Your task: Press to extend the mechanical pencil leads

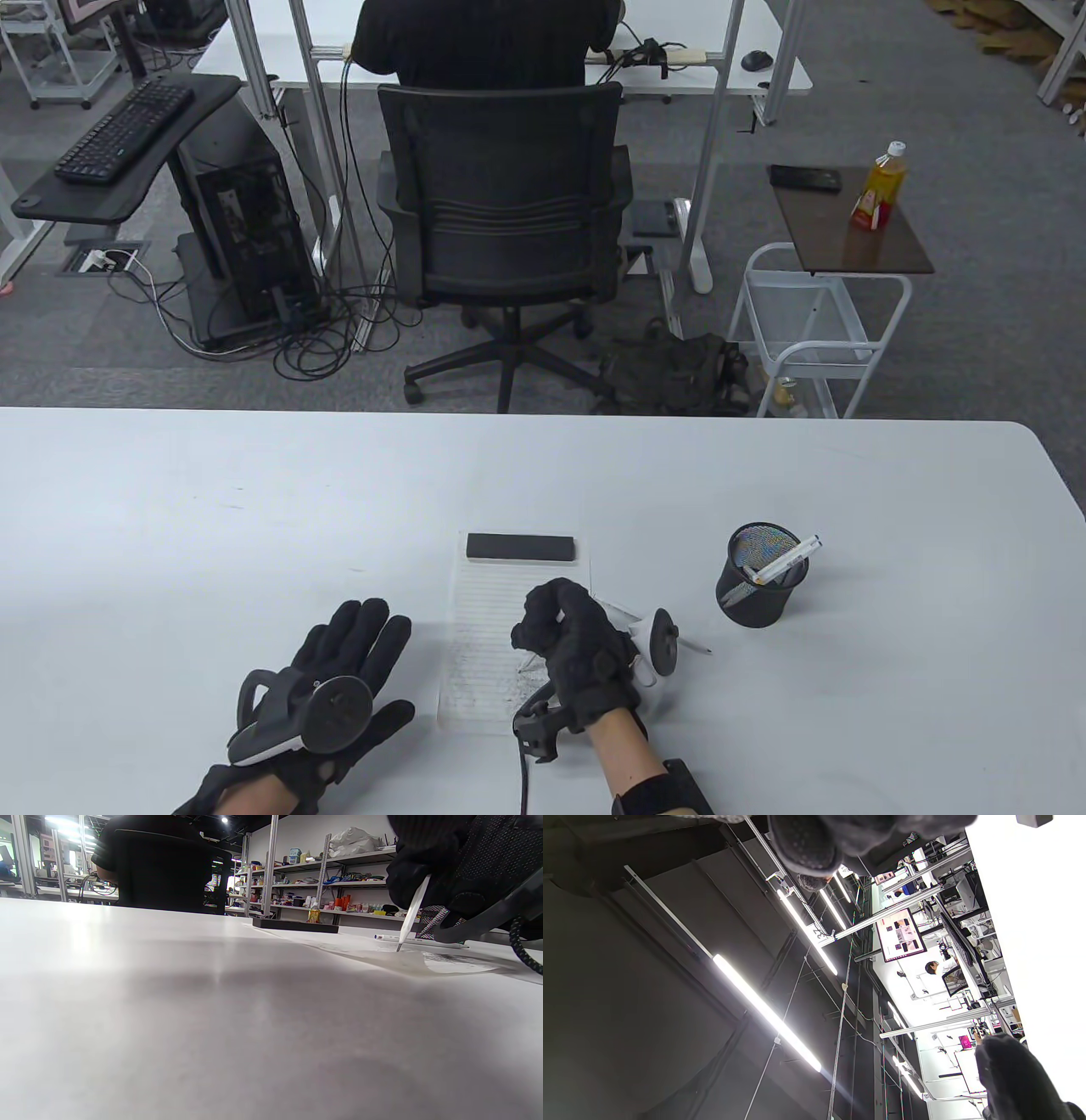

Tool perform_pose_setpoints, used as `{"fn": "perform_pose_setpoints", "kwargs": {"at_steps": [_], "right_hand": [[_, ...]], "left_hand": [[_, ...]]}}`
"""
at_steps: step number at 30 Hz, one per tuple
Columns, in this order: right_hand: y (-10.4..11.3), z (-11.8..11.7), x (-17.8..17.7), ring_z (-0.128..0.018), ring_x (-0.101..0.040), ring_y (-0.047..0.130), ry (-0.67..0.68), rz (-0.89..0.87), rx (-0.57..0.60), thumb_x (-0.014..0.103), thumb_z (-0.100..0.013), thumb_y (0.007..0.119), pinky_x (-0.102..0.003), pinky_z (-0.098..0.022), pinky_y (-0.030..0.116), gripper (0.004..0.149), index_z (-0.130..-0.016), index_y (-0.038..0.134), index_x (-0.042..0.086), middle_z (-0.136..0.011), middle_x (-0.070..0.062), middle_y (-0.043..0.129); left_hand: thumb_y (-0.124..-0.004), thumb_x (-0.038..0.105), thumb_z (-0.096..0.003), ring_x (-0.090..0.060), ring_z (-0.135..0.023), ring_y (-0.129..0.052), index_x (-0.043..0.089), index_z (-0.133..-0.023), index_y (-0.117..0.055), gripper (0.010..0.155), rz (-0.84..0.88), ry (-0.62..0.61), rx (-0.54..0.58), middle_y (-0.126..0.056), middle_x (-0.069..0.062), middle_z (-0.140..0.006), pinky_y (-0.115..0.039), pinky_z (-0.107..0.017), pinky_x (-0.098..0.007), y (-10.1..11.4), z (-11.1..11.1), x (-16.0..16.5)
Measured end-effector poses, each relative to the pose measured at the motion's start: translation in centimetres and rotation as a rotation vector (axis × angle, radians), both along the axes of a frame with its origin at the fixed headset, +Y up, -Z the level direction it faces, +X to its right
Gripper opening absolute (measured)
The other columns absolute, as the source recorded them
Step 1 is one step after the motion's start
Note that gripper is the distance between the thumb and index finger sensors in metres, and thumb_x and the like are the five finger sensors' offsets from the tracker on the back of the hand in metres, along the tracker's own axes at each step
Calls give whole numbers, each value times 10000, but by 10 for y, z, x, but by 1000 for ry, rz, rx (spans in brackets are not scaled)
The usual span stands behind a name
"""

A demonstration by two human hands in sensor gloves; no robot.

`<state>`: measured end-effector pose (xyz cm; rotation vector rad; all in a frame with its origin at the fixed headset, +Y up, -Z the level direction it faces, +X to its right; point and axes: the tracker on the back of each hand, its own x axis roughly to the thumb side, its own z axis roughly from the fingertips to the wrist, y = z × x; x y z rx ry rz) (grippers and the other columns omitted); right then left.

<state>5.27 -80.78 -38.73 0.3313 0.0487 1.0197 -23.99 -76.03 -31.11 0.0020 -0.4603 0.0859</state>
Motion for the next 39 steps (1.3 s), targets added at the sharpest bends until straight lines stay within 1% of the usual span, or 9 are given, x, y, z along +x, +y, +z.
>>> {"fn": "perform_pose_setpoints", "kwargs": {"at_steps": [10, 15, 19, 22, 24, 28, 33, 35, 39], "right_hand": [[-2, 0, -3, -367, -387, 849, 7, 12, 0, 462, -593, 611, -675, -441, 722, 497, -687, 881, 56, -463, -99, 862], [2, 1, -3, -394, -383, 847, 16, -3, 22, 514, -596, 596, -669, -458, 717, 546, -716, 871, 59, -493, -98, 857], [19, 3, -3, -504, -426, 813, 75, 23, 64, 550, -594, 576, -697, -508, 673, 610, -832, 806, 38, -616, -141, 821], [34, 4, -3, -640, -484, 734, 124, 64, 88, 474, -605, 589, -714, -552, 626, 584, -967, 691, 27, -770, -189, 743], [50, 4, 1, -678, -493, 712, 121, 174, 83, 352, -602, 630, -702, -557, 634, 524, -1008, 630, 21, -820, -202, 704], [82, 5, 15, -633, -454, 792, 59, 408, 165, 186, -551, 658, -607, -459, 774, 475, -997, 634, 23, -820, -197, 721], [116, 10, 35, -669, -453, 763, 100, 767, 247, 134, -548, 692, -603, -461, 779, 493, -1033, 647, 62, -914, -218, 591], [122, 12, 42, -688, -450, 746, 113, 934, 269, 124, -541, 728, -603, -470, 775, 491, -1029, 691, 82, -938, -214, 522], [122, 14, 52, -716, -473, 712, 136, 1208, 294, 91, -526, 768, -637, -506, 740, 489, -1014, 739, 96, -921, -210, 515]], "left_hand": [[-664, 641, -447, -462, -1113, -337, 249, -1145, -275, 890, 1, 2, -1, -254, -127, -1203, -428, -764, -639, 0, 0, -1], [-664, 641, -446, -461, -1113, -338, 250, -1145, -275, 890, -3, 1, -4, -255, -125, -1203, -429, -764, -638, 0, 0, 0], [-664, 641, -447, -459, -1115, -335, 252, -1145, -273, 890, -3, 1, -2, -253, -123, -1203, -427, -765, -638, 0, -1, 0], [-664, 641, -446, -460, -1114, -337, 249, -1145, -275, 891, 2, 3, 1, -253, -124, -1203, -427, -764, -639, 1, 0, -1], [-663, 642, -446, -460, -1115, -334, 251, -1145, -274, 890, 0, 4, 6, -252, -123, -1203, -427, -765, -638, 2, -1, -1], [-663, 642, -446, -461, -1114, -338, 251, -1145, -276, 890, 0, 6, 6, -254, -124, -1203, -429, -765, -637, 2, 0, -2], [-663, 641, -447, -462, -1113, -339, 250, -1145, -277, 889, -4, 10, 4, -254, -126, -1203, -429, -764, -637, 2, -1, -2], [-662, 642, -447, -460, -1115, -335, 251, -1145, -273, 890, -5, 10, 7, -251, -125, -1203, -428, -766, -637, 2, -1, -2], [-662, 642, -446, -460, -1114, -337, 251, -1145, -275, 890, -4, 8, 9, -253, -125, -1203, -429, -765, -637, 2, -1, -2]]}}
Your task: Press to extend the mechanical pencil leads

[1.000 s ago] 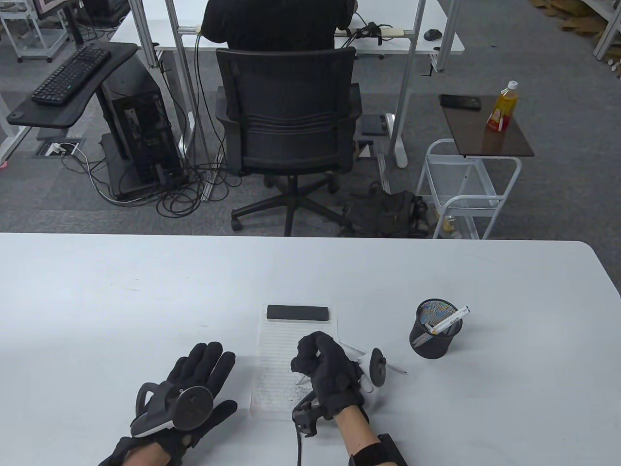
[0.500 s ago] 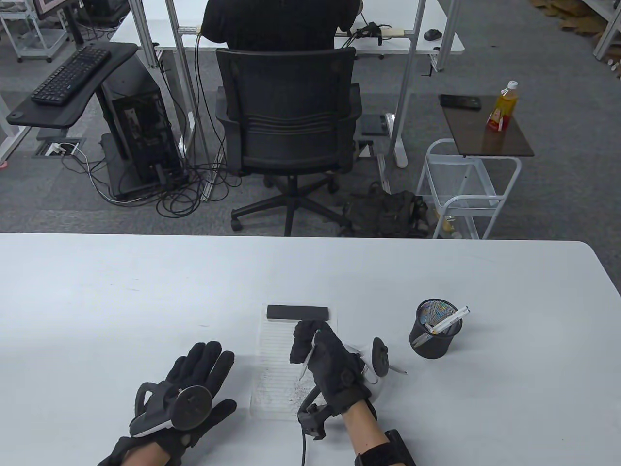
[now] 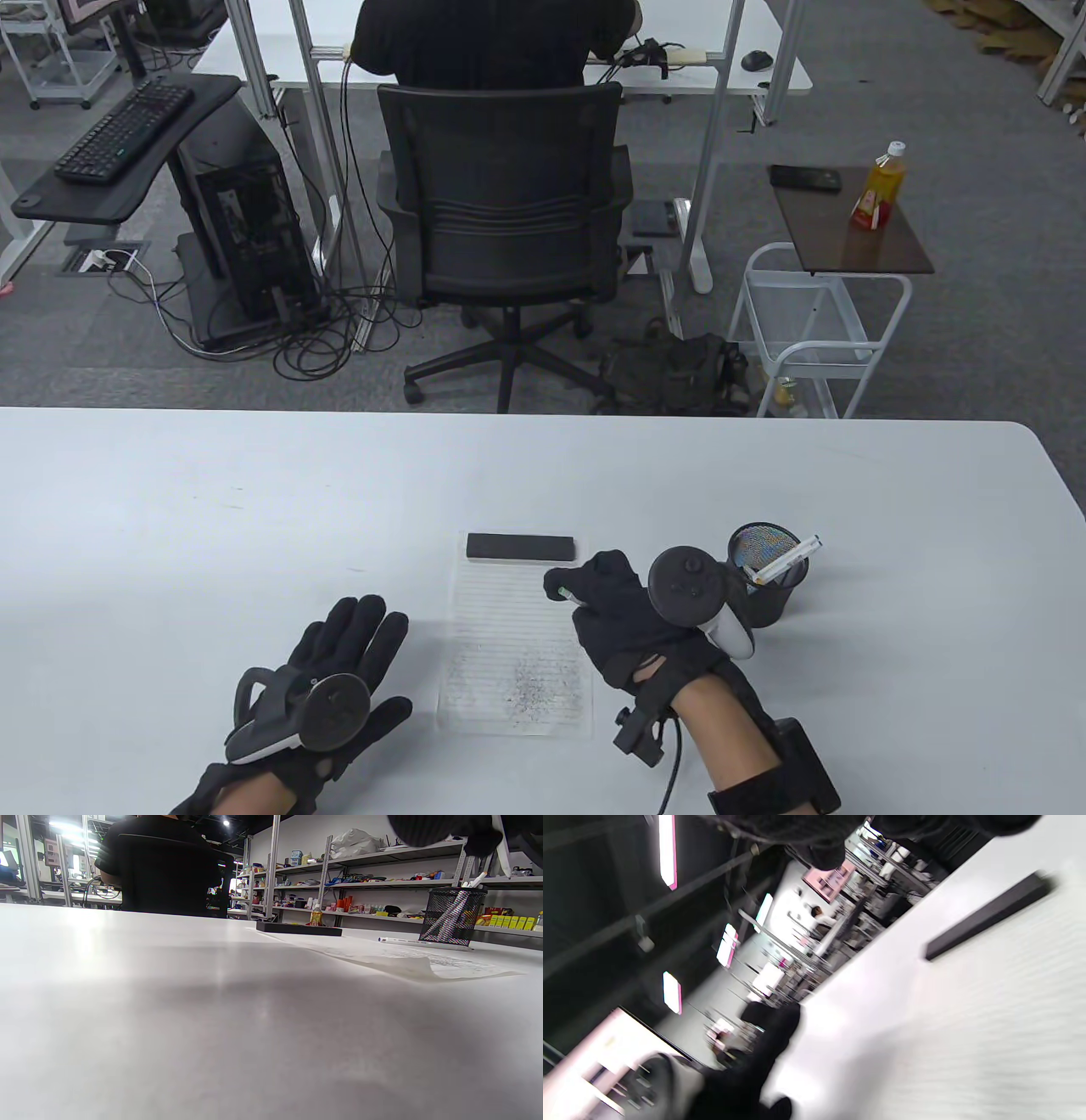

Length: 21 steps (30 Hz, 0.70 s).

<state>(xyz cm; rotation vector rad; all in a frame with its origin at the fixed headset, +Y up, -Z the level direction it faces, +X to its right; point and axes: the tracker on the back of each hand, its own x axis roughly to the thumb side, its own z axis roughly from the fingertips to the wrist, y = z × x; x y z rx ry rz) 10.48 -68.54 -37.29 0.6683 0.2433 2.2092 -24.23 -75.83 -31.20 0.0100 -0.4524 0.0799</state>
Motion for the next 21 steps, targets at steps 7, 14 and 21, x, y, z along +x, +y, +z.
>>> {"fn": "perform_pose_setpoints", "kwargs": {"at_steps": [7, 14, 21], "right_hand": [[-27, -2, 14, -733, -487, 763, -6, 468, 53, 83, -499, 836, -700, -549, 695, 562, -1022, 632, 52, -893, -208, 645], [-58, 1, 10, -690, -459, 922, 23, 738, 178, 123, -440, 957, -684, -531, 768, 509, -919, 790, 81, -830, -184, 824], [-71, 1, 2, -640, -438, 988, 42, 828, 257, 160, -419, 993, -656, -511, 805, 469, -866, 873, 84, -777, -170, 906]], "left_hand": [[-664, 641, -446, -460, -1114, -338, 250, -1145, -277, 890, -4, -3, 5, -257, -124, -1203, -428, -765, -638, 1, 0, 1], [-663, 642, -446, -460, -1114, -337, 251, -1145, -276, 890, -7, -4, 0, -259, -124, -1204, -428, -765, -637, 0, 0, 1], [-664, 642, -446, -461, -1114, -337, 250, -1145, -276, 891, -8, -2, -1, -259, -123, -1204, -429, -764, -638, 0, 0, 1]]}}
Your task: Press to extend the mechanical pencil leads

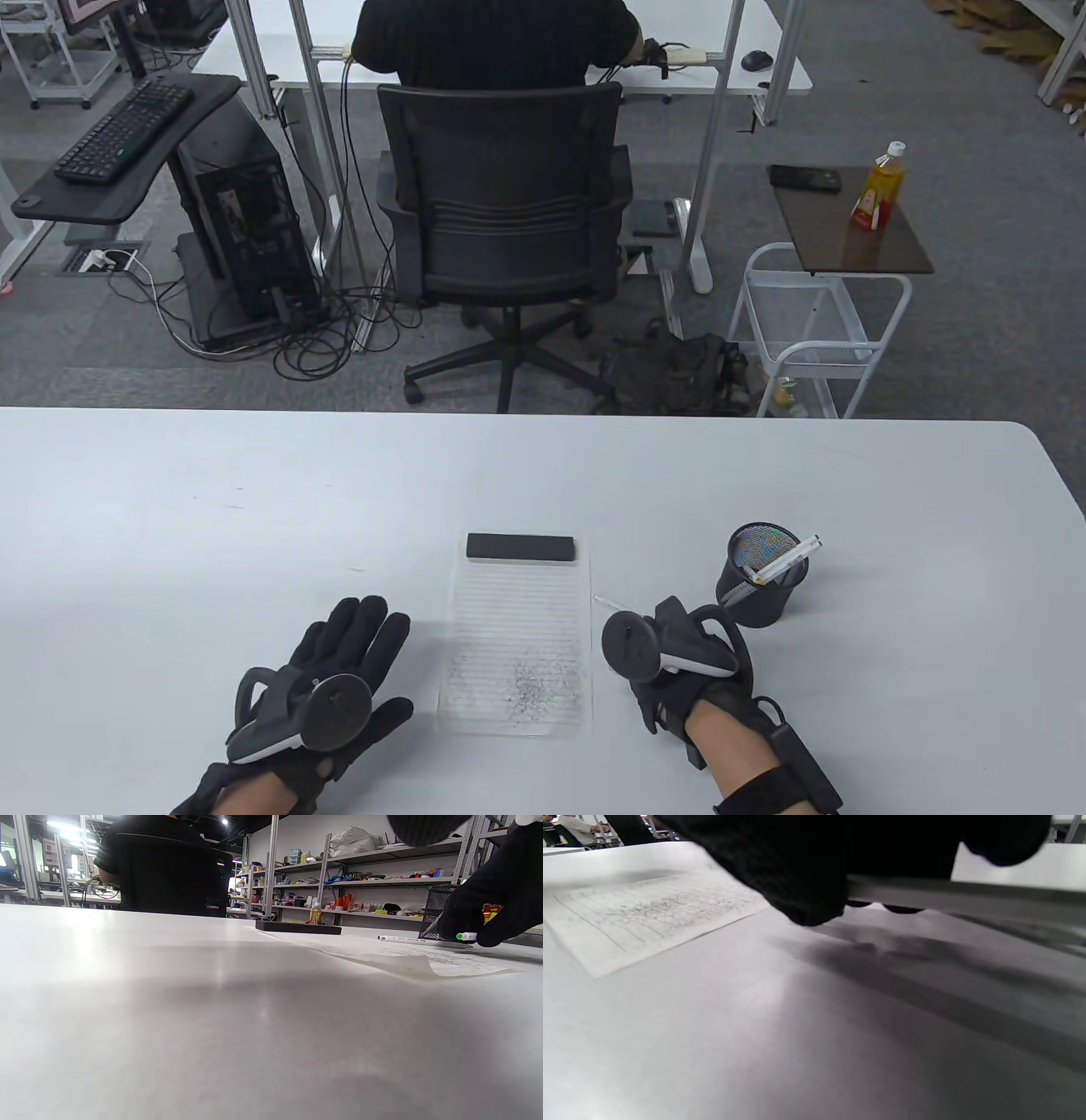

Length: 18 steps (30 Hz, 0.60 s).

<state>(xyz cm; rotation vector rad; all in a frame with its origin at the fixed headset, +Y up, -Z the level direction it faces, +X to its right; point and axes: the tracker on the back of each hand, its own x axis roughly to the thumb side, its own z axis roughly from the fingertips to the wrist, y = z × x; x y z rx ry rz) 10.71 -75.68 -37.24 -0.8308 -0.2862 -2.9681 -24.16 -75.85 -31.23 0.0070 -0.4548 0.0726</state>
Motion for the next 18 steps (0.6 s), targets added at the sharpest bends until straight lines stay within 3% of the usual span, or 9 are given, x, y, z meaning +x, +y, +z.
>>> {"fn": "perform_pose_setpoints", "kwargs": {"at_steps": [18], "right_hand": [[-10, 2, -3, -583, -400, 1060, 80, 30, 121, 196, -400, 994, -628, -496, 842, 402, -784, 967, 81, -700, -137, 999]], "left_hand": [[-668, 640, -446, -463, -1113, -345, 248, -1146, -279, 891, -1, 4, -4, -271, -127, -1204, -431, -764, -638, 0, 0, 0]]}}
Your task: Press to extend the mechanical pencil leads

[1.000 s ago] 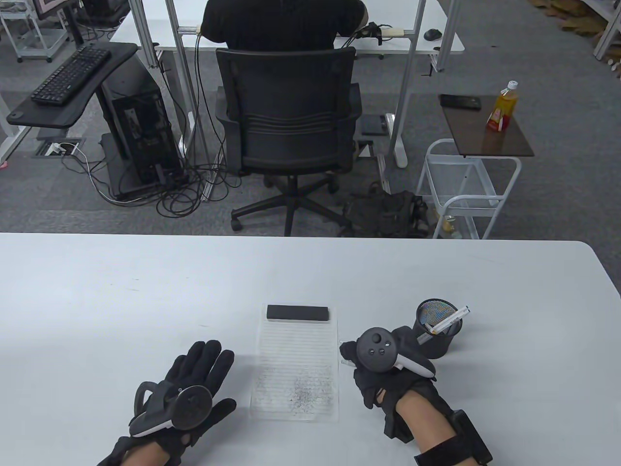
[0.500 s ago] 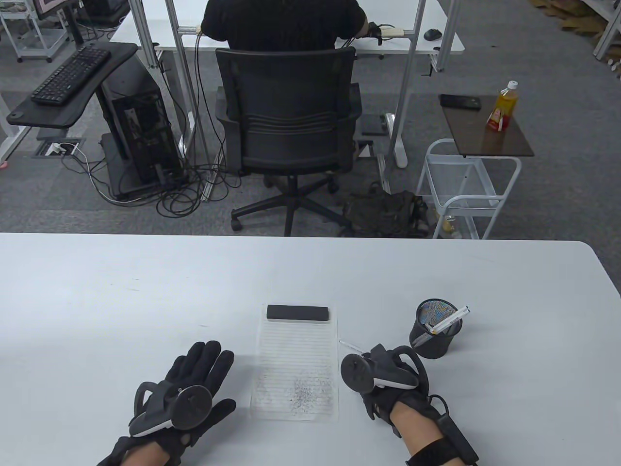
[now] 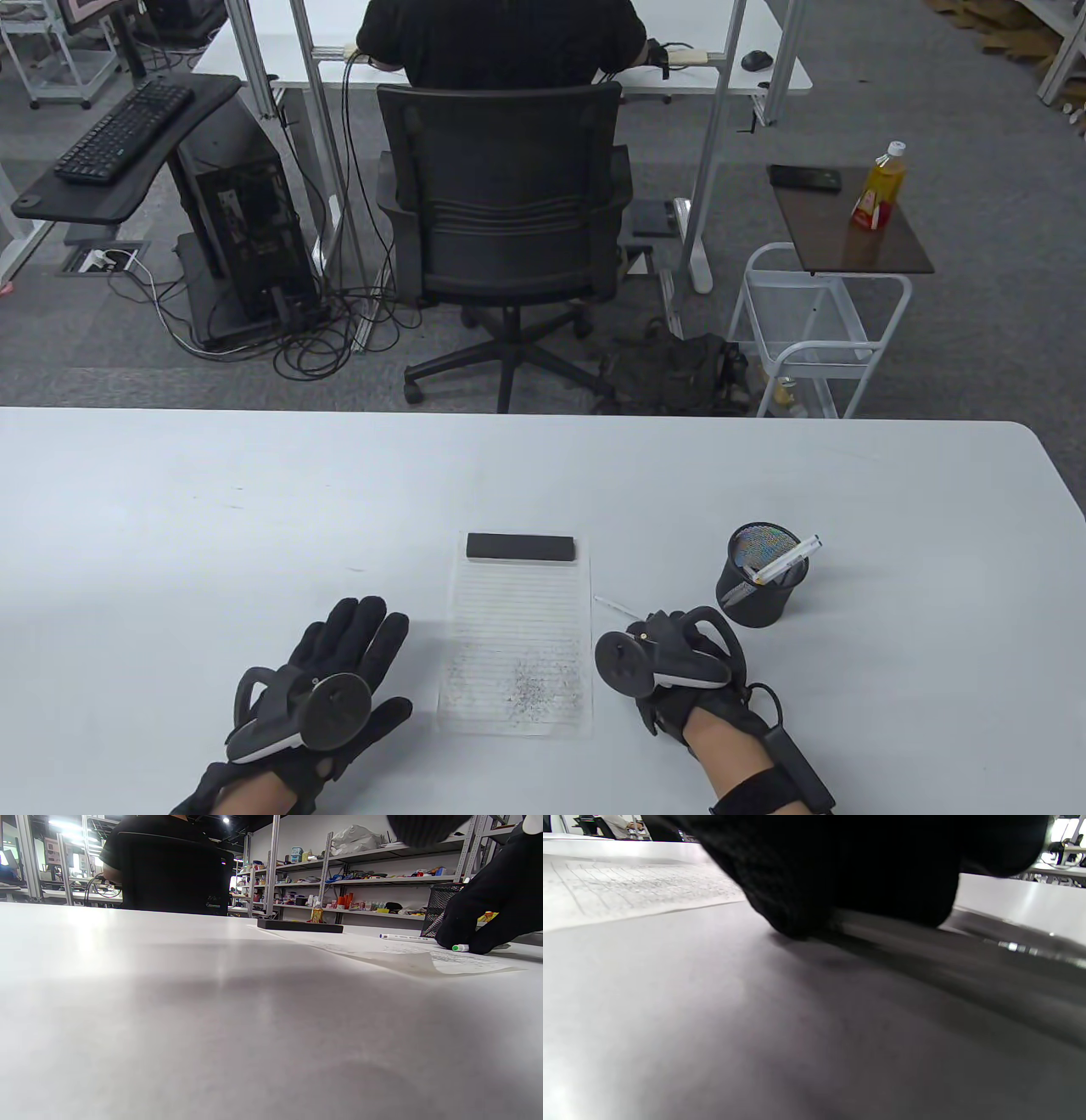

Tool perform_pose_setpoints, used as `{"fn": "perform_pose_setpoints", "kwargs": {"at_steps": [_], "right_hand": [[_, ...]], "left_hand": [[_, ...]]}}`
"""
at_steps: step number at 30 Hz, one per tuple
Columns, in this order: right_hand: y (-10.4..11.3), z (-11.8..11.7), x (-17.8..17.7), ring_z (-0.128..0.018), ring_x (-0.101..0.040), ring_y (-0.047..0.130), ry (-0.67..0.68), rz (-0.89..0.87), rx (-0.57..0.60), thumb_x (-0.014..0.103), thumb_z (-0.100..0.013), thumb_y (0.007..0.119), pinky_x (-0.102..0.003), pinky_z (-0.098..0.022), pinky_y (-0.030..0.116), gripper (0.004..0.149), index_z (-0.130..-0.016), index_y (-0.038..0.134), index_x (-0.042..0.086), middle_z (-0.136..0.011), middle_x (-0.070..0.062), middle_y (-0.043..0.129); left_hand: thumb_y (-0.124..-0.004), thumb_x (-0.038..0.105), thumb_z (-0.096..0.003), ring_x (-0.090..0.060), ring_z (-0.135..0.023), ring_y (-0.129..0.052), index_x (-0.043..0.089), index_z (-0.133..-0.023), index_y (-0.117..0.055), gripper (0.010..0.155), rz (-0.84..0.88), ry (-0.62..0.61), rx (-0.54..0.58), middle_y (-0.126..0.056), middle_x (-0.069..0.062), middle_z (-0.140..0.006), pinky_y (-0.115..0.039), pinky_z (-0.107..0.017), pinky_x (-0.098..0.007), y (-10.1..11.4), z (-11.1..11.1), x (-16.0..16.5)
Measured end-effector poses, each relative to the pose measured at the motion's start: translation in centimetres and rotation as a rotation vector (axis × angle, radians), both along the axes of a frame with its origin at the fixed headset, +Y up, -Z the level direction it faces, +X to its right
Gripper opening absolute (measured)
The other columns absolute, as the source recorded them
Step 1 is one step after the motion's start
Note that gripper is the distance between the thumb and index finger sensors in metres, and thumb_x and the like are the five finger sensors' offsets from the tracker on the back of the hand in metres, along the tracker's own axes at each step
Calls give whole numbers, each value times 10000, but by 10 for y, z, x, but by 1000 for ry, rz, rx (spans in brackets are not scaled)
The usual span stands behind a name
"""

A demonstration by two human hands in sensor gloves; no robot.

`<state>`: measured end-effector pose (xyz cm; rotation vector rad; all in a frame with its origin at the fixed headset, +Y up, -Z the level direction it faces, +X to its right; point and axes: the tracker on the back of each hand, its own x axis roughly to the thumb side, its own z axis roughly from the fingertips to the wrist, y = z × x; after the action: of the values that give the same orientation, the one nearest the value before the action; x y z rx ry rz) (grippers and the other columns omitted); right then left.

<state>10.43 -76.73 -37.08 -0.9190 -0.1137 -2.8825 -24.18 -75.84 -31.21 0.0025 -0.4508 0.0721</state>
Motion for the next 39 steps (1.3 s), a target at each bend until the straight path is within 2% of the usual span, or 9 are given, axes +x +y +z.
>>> {"fn": "perform_pose_setpoints", "kwargs": {"at_steps": [5, 8, 13, 15, 19, 22, 25, 33, 39], "right_hand": [[2, 1, 2, -611, -409, 1036, -26, 7, -13, 224, -432, 977, -635, -509, 819, 399, -809, 947, 98, -725, -139, 978], [14, 3, 9, -700, -460, 963, -74, -51, -57, 299, -470, 933, -655, -546, 771, 480, -903, 879, 100, -819, -156, 914], [68, 15, 49, -717, -479, 893, -194, -330, 196, 326, -479, 937, -654, -557, 739, 512, -926, 845, 93, -841, -170, 861], [86, 20, 69, -729, -490, 865, -261, -409, 258, 321, -488, 940, -666, -573, 715, 523, -939, 830, 81, -856, -182, 836], [111, 21, 107, -821, -528, 756, -412, -356, 289, 347, -489, 956, -696, -622, 640, 605, -999, 767, 81, -949, -200, 730], [110, 12, 125, -848, -529, 732, -486, -256, 265, 378, -479, 964, -700, -629, 631, 638, -1009, 756, 91, -980, -196, 706], [98, 1, 136, -849, -523, 735, -518, -211, 222, 372, -473, 971, -699, -632, 629, 619, -992, 780, 94, -979, -192, 714], [88, -9, 124, -788, -483, 829, -504, -130, 305, 332, -466, 981, -671, -603, 694, 509, -906, 867, 101, -912, -163, 806], [85, -13, 120, -755, -460, 874, -491, -80, 308, 313, -468, 979, -656, -587, 727, 453, -865, 905, 109, -874, -148, 852]], "left_hand": [[-667, 640, -446, -461, -1113, -345, 248, -1145, -279, 891, -1, 0, 0, -272, -125, -1204, -432, -764, -637, 0, 0, 0], [-667, 640, -446, -461, -1113, -344, 248, -1145, -279, 891, 2, -1, 2, -270, -127, -1204, -430, -764, -638, 0, 0, 0], [-667, 640, -446, -460, -1114, -347, 249, -1145, -280, 890, 8, 1, 2, -270, -126, -1204, -432, -764, -637, 0, 0, -1], [-667, 641, -445, -461, -1114, -346, 251, -1145, -279, 890, 0, 1, 0, -270, -124, -1204, -431, -765, -637, 0, -1, -1], [-667, 640, -446, -459, -1114, -345, 249, -1145, -281, 888, 0, 3, 2, -273, -125, -1203, -432, -765, -636, 0, 0, -1], [-667, 640, -446, -461, -1113, -346, 249, -1145, -281, 890, 1, 6, 6, -273, -126, -1204, -433, -764, -637, 0, 0, -1], [-668, 640, -446, -461, -1113, -346, 248, -1145, -282, 890, -2, 7, 6, -273, -126, -1203, -432, -764, -636, 0, 0, -1], [-669, 639, -445, -462, -1112, -348, 248, -1145, -283, 890, -3, 10, -3, -273, -127, -1203, -433, -763, -638, 0, 0, -2], [-670, 640, -445, -462, -1113, -347, 249, -1145, -282, 890, -2, 9, -2, -274, -126, -1203, -433, -764, -637, 0, -1, -2]]}}
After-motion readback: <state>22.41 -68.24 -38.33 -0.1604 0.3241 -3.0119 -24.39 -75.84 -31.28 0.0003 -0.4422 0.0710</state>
